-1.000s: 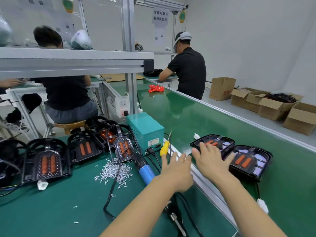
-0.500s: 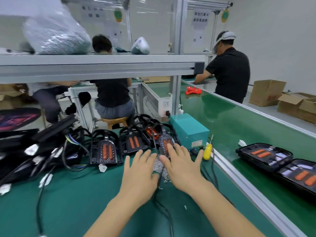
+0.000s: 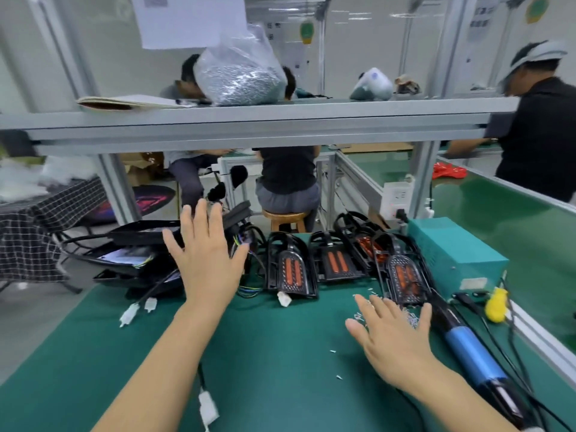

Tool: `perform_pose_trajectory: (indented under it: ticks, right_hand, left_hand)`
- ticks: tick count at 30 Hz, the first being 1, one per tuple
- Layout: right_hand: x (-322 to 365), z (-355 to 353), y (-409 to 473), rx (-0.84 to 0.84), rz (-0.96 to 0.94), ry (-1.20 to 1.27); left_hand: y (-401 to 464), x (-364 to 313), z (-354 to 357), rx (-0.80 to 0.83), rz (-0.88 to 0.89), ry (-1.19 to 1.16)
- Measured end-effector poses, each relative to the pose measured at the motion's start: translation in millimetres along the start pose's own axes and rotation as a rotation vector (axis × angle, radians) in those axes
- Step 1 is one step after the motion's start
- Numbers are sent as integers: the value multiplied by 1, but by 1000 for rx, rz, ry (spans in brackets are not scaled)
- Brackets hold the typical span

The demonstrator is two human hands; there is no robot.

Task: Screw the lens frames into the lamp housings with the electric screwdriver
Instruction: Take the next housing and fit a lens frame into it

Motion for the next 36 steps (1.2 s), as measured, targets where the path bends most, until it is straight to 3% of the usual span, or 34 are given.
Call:
perform_pose_trajectory:
  ticks: [4,8,13,20,23,28,31,36]
  right_hand:
    - [16,-8,1,-30,-29,10]
    - [26,-18,1,-50,-54,22]
    - [34,-29,-2,-63,-67,45]
    - [45,-41,0,-152,-108,138]
    - [50,-49,-9,-190,-163,468]
    - [53,-67,-16,41,-228,1310]
    - [73,-78,-27,197,-333,1520]
    - [65,-56,-20,339,-43,1817]
  left_hand:
    - [28,19,27,165,-48,153]
    - [42,25,47,221,-41,166]
    - [50,30,45,111,-88,69]
    - [40,24,14,-76,14,-46]
    - [20,10,-16,-161,101,-144]
    - [-34,-17,-66,-326,285,-235]
    - [-70,-33,-75,-327,414,-268]
    - [-124,-52,-76,-357,661,-302]
Point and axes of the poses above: each hand's wrist, its own y-axis towards the middle knuckle, its own z-axis out of the palm, x = y × z, the point moved 6 cm from there along y, towards the middle knuckle, and after that the axes turned 7 degrees about -x, right-handed, at the moved point
